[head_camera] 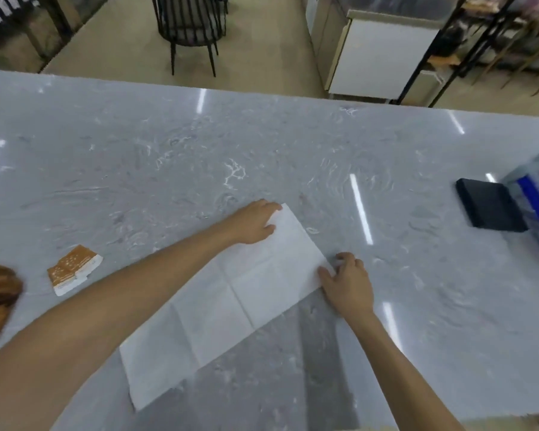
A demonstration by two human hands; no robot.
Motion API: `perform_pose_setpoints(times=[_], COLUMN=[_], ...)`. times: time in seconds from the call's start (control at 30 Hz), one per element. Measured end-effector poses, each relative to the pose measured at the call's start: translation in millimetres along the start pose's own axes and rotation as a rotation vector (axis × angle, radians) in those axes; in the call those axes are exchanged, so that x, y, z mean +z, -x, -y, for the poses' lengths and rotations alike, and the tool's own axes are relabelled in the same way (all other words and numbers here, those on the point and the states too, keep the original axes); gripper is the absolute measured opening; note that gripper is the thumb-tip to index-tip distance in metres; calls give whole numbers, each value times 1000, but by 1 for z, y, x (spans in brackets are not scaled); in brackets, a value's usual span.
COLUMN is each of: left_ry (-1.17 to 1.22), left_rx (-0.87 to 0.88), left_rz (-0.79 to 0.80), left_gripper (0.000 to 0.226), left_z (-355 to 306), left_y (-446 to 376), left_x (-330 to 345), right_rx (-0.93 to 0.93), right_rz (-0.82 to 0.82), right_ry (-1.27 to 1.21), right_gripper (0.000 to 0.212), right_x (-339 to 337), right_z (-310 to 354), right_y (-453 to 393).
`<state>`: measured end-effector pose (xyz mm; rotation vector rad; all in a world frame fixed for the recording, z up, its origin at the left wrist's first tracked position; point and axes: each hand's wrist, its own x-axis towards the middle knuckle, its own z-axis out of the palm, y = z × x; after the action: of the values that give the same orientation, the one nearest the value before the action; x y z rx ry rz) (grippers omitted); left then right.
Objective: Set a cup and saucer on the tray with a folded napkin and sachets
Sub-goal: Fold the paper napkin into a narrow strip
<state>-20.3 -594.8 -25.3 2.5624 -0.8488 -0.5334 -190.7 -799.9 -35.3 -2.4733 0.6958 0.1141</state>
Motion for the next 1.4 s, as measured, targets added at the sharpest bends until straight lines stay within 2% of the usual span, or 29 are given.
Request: perform_pose_setpoints(times=[0.1,0.23,0.4,0.5,0.63,0.77,0.87,1.13,1.27,1.4], left_ry=[-96,-187,-91,-120,-144,-85,-67,-70,-47,-1], left_rx=[27,83,119,112,117,160,159,58,63,112], left_rz=[96,178,293,310,320,187,33,-277,-334,-374], left_gripper=[56,41,34,29,17,13,12,12,14,13], left_z=[-17,-17,-8,-7,-1,20,44,115,134,129], left_y=[-51,-84,-96,-101,-101,-89,-75,-28,6,48], left_x=[-3,-12,-33,-38,-42,-63,-89,-158,-177,-179], right_rx=[53,90,109,95,101,75,-58,-313,-388,-496], right_rz=[50,125,166,155,222,220,200,215,230,181], right_ry=[-48,-88,-25,-26,-74,-148,-91,-70,-58,-129], right_gripper=[46,42,23,21,28,19,10,12,12,9], right_x=[-2,-5,-8,-8,-11,-24,-38,-55,-55,-63], right_z=[-6,-9,-2,4,11,23,47,169,198,195], right_y=[-2,-10,-19,-22,-36,-61,-94,-174,-168,-128])
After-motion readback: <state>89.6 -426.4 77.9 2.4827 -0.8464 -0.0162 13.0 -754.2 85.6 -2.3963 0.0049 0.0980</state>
